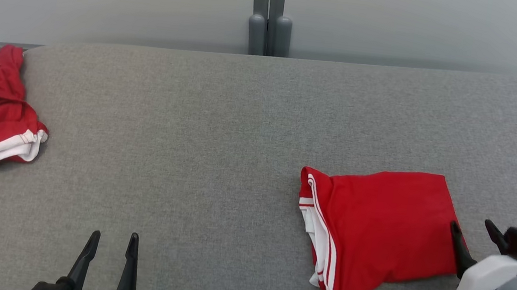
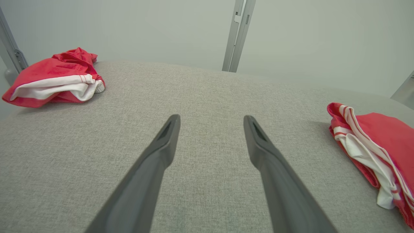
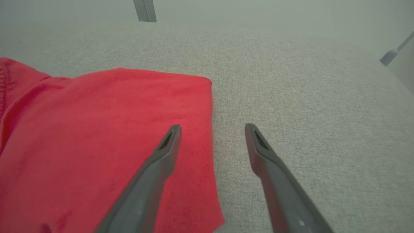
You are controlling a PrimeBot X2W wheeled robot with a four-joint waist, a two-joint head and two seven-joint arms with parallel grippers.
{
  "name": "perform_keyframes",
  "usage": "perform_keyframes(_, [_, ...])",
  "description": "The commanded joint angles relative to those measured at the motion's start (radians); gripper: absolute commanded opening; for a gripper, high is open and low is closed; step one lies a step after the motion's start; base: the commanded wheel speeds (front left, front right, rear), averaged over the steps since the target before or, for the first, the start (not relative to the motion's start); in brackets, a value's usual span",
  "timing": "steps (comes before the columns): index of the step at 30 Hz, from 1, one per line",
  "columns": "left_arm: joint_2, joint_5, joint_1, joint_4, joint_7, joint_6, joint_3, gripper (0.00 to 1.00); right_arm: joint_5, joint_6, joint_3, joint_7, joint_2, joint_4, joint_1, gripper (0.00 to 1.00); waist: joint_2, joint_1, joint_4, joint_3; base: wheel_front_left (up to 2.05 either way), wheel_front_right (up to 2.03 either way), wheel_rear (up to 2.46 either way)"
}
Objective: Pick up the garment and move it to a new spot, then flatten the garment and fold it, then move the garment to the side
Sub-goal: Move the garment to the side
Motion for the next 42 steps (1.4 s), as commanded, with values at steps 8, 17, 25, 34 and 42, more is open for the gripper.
perform_keyframes(8, [0.003, 0.003, -0.051, 0.000, -0.003, -0.005, -0.004, 1.00, 0.095, -0.001, 0.115, 0.167, -0.024, 0.223, -0.174, 1.00, 0.0000, 0.0000, 0.058, 0.079, 0.00, 0.00, 0.00])
perform_keyframes(17, [0.002, 0.008, -0.115, -0.045, -0.003, -0.003, 0.013, 1.00, 0.268, -0.002, 0.160, 0.235, -0.150, 0.145, -0.371, 0.00, 0.0000, 0.0000, 0.026, 0.241, 0.00, 0.00, 0.00])
perform_keyframes(25, [0.003, 0.044, -0.258, -0.094, -0.003, -0.007, -0.003, 1.00, 0.194, -0.001, 0.050, 0.289, -0.347, 0.186, -0.613, 0.00, 0.0000, 0.0000, -0.010, 0.463, 0.00, 0.00, 0.00])
perform_keyframes(34, [0.003, 0.055, -0.293, -0.123, -0.003, -0.008, 0.017, 1.00, 0.182, -0.001, -0.070, 0.306, -0.508, 0.346, -0.708, 0.00, 0.0000, 0.0000, 0.000, 0.572, 0.00, 0.00, 0.00])
perform_keyframes(42, [0.003, 0.075, -0.291, -0.132, -0.003, -0.008, 0.043, 1.00, 0.136, -0.001, -0.123, 0.318, -0.578, 0.440, -0.784, 0.00, 0.0000, 0.0000, -0.010, 0.602, 0.00, 0.00, 0.00])
